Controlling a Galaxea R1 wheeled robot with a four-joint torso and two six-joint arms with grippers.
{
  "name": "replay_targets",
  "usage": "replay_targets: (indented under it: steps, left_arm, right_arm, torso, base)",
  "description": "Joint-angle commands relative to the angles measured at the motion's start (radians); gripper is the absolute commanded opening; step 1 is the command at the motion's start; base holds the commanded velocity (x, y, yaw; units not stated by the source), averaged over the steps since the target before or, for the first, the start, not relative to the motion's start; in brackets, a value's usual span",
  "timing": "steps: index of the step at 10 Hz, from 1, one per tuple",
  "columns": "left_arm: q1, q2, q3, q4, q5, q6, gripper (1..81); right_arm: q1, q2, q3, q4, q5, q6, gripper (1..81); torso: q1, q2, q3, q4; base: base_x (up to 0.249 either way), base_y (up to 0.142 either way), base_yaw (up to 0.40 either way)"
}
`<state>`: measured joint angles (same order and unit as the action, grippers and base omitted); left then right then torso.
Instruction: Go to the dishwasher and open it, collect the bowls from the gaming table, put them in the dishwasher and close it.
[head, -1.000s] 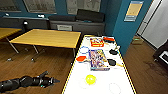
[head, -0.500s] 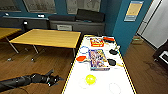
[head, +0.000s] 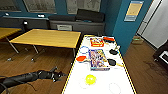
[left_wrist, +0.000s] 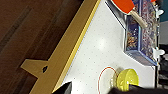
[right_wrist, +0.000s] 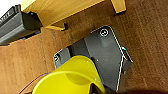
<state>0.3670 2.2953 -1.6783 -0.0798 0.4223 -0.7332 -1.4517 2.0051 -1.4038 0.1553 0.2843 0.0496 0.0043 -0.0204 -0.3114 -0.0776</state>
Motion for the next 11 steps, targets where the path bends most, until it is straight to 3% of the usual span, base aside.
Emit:
replay_targets:
  steps: [1,11]
  left_arm:
    - [-0.132,0.055,-0.026,0.083,0.062,-0.002,81.1]
    - [-0.131,0.409,-0.317,0.161,0.125,0.0,81.1]
  right_arm:
    - [0.027,-0.056,0.002,-0.008,-0.062,0.003,1.0]
    - [0.032,-0.046,-0.024,-0.01,-0.069,0.003,1.0]
  torso:
    - [0.0,0.0,0.0,0.0]
    - [0.0,0.0,-0.001,0.0]
  base:
    - [0.0,0.0,0.0]
    - [0.0,0.0,0.0]
